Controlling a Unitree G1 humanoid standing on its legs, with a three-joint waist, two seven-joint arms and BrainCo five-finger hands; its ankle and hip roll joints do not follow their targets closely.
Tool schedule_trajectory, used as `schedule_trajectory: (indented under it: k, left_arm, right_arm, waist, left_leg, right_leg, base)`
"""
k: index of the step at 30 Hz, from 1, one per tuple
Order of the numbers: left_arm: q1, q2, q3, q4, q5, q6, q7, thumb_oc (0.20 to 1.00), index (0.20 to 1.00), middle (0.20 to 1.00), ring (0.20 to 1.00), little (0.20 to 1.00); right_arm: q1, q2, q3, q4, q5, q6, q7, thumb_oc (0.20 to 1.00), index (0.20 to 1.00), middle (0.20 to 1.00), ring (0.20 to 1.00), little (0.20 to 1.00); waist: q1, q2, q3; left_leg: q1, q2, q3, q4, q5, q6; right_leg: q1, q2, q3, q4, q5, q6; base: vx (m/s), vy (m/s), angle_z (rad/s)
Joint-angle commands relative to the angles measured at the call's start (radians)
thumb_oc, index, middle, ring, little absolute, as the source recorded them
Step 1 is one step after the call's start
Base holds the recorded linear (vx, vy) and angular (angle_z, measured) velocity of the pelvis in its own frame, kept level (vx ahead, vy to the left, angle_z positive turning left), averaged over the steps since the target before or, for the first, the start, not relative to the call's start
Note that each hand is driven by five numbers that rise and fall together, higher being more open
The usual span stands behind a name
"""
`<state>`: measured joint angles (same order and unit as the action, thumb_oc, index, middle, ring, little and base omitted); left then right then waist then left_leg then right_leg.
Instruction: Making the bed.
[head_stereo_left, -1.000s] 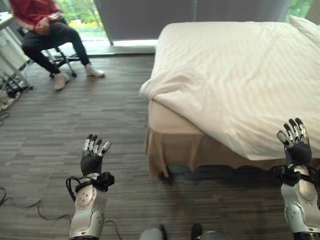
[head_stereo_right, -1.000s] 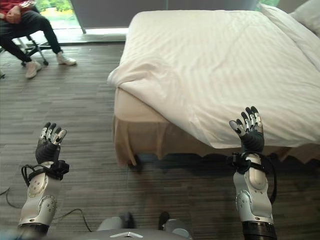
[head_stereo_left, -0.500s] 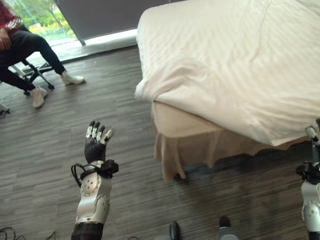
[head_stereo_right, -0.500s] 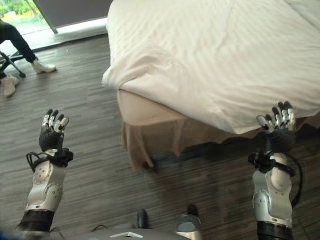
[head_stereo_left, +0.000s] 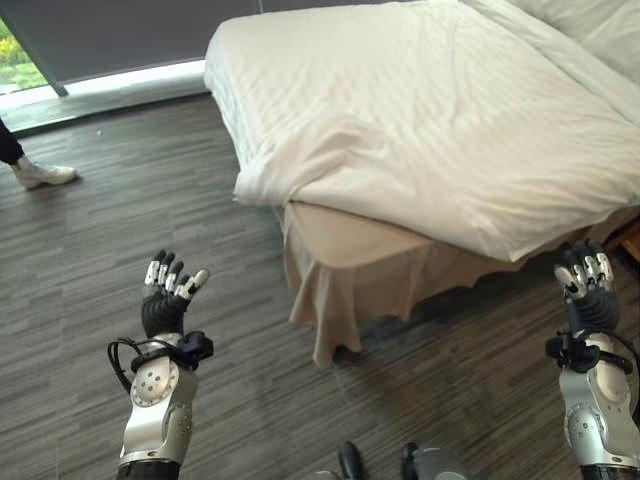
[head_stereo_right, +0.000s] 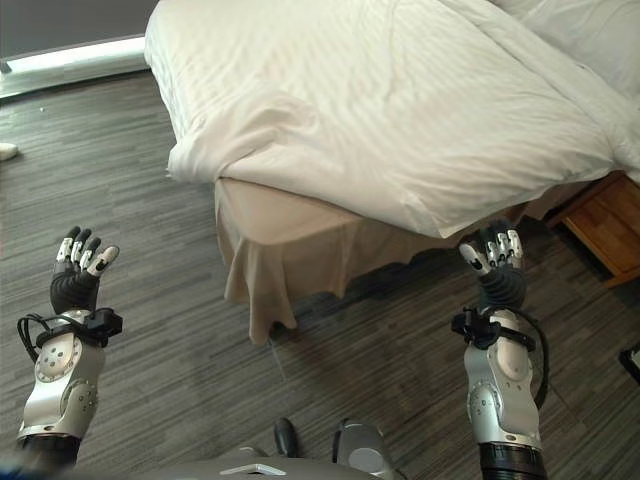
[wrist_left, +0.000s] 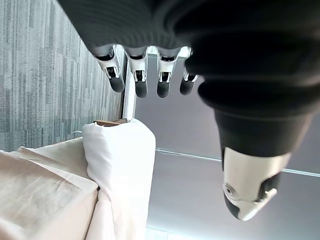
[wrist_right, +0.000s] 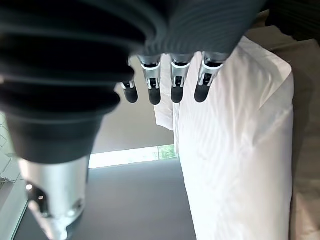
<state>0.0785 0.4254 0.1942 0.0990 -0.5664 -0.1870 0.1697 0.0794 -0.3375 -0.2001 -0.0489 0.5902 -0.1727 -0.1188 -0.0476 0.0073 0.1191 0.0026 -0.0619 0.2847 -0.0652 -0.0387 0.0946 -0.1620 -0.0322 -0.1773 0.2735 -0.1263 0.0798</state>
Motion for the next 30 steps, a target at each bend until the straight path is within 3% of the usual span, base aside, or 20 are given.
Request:
schedule_trajectory:
  k: [1, 3, 13, 14, 20, 24, 27, 28, 29, 30]
  left_arm:
    - [-0.037, 0.032, 0.054, -0.018, 0.036, -0.045, -0.002, 1.0, 1.0, 1.0, 1.0, 1.0]
    - [-0.021, 0.005, 0.067, -0.012, 0.011, -0.048, 0.001, 1.0, 1.0, 1.0, 1.0, 1.0]
    - [0.025, -0.04, 0.064, -0.017, -0.003, -0.037, -0.012, 1.0, 1.0, 1.0, 1.0, 1.0]
    - [-0.024, -0.018, 0.061, 0.009, -0.001, -0.051, -0.001, 1.0, 1.0, 1.0, 1.0, 1.0]
    - [-0.037, -0.02, 0.059, -0.012, 0.015, -0.053, 0.007, 1.0, 1.0, 1.0, 1.0, 1.0]
    - [-0.031, -0.005, 0.08, -0.024, 0.025, -0.057, 0.019, 1.0, 1.0, 1.0, 1.0, 1.0]
    - [-0.028, 0.004, 0.086, -0.019, 0.033, -0.056, 0.021, 1.0, 1.0, 1.0, 1.0, 1.0]
    - [-0.021, 0.011, 0.084, -0.011, 0.033, -0.052, 0.019, 1.0, 1.0, 1.0, 1.0, 1.0]
    - [-0.021, 0.011, 0.084, -0.011, 0.033, -0.052, 0.019, 1.0, 1.0, 1.0, 1.0, 1.0]
    - [-0.02, 0.016, 0.083, -0.012, 0.034, -0.052, 0.02, 1.0, 1.0, 1.0, 1.0, 1.0]
  right_arm:
    - [-0.057, -0.051, -0.018, 0.013, 0.011, -0.044, 0.023, 1.0, 1.0, 1.0, 1.0, 1.0]
    - [-0.07, -0.058, -0.006, 0.033, 0.014, -0.041, 0.018, 1.0, 1.0, 1.0, 1.0, 1.0]
    - [-0.043, -0.053, -0.006, 0.036, 0.012, -0.027, 0.023, 1.0, 1.0, 1.0, 1.0, 1.0]
    - [0.016, -0.054, -0.087, 0.04, -0.085, -0.05, -0.034, 1.0, 1.0, 1.0, 1.0, 1.0]
    - [-0.027, -0.045, -0.097, 0.036, -0.087, -0.066, -0.047, 1.0, 1.0, 1.0, 1.0, 1.0]
    - [-0.073, -0.061, -0.054, 0.038, -0.124, -0.054, -0.039, 1.0, 1.0, 1.0, 1.0, 1.0]
    - [-0.109, -0.059, -0.026, 0.04, -0.14, -0.043, -0.026, 1.0, 1.0, 1.0, 1.0, 1.0]
    - [-0.107, -0.061, -0.023, 0.036, -0.15, -0.041, -0.015, 1.0, 1.0, 1.0, 1.0, 1.0]
    - [-0.107, -0.061, -0.023, 0.036, -0.15, -0.041, -0.015, 1.0, 1.0, 1.0, 1.0, 1.0]
    - [-0.107, -0.064, -0.023, 0.037, -0.155, -0.04, -0.018, 1.0, 1.0, 1.0, 1.0, 1.0]
  waist:
    - [0.018, -0.018, -0.021]
    - [0.038, -0.034, -0.032]
    - [0.039, -0.03, -0.035]
    - [0.036, -0.056, 0.026]
    - [0.032, -0.046, -0.004]
    - [0.051, -0.031, 0.004]
    - [0.067, -0.024, 0.023]
    - [0.06, -0.023, 0.032]
    - [0.059, -0.024, 0.031]
    - [0.055, -0.02, 0.034]
  left_leg:
    - [0.074, 0.044, -0.073, -0.022, -0.037, -0.041]
    - [0.077, 0.043, -0.062, -0.022, -0.036, -0.047]
    - [0.089, 0.041, -0.061, -0.022, -0.032, -0.053]
    - [-0.167, 0.056, -0.057, 0.324, 0.048, -0.096]
    - [-0.061, 0.02, -0.095, 0.164, -0.013, -0.055]
    - [-0.007, 0.013, -0.11, 0.125, -0.043, -0.021]
    - [0.028, 0.0, -0.132, 0.122, -0.065, 0.011]
    - [0.053, -0.015, -0.176, 0.115, -0.067, 0.027]
    - [0.051, -0.016, -0.177, 0.113, -0.064, 0.027]
    - [0.061, -0.014, -0.195, 0.104, -0.059, 0.027]
  right_leg:
    - [0.168, 0.028, -0.02, -0.243, 0.036, -0.031]
    - [0.208, 0.036, -0.013, -0.315, 0.056, -0.033]
    - [0.244, 0.037, -0.021, -0.361, 0.073, -0.036]
    - [0.28, 0.001, -0.092, -0.361, 0.039, -0.08]
    - [0.298, -0.014, -0.108, -0.342, 0.032, -0.056]
    - [0.253, -0.047, -0.124, -0.162, -0.008, -0.035]
    - [0.185, -0.094, -0.127, 0.034, 0.05, 0.002]
    - [0.127, -0.108, -0.087, 0.164, 0.085, 0.014]
    - [0.123, -0.11, -0.088, 0.169, 0.084, 0.013]
    - [0.091, -0.093, -0.048, 0.182, 0.085, 0.011]
  base:
    - [-0.03, -0.099, -0.13]
    - [-0.02, -0.108, 0.03]
    - [0.0, -0.048, 0.05]
    - [0.0, 0.0, 0.0]
    - [0.13, 0.152, 0.14]
    - [0.11, 0.173, 0.14]
    - [0.12, 0.176, 0.06]
    - [0.14, 0.108, 0.42]
    - [0.13, 0.072, 0.8]
    - [0.06, 0.003, 0.98]
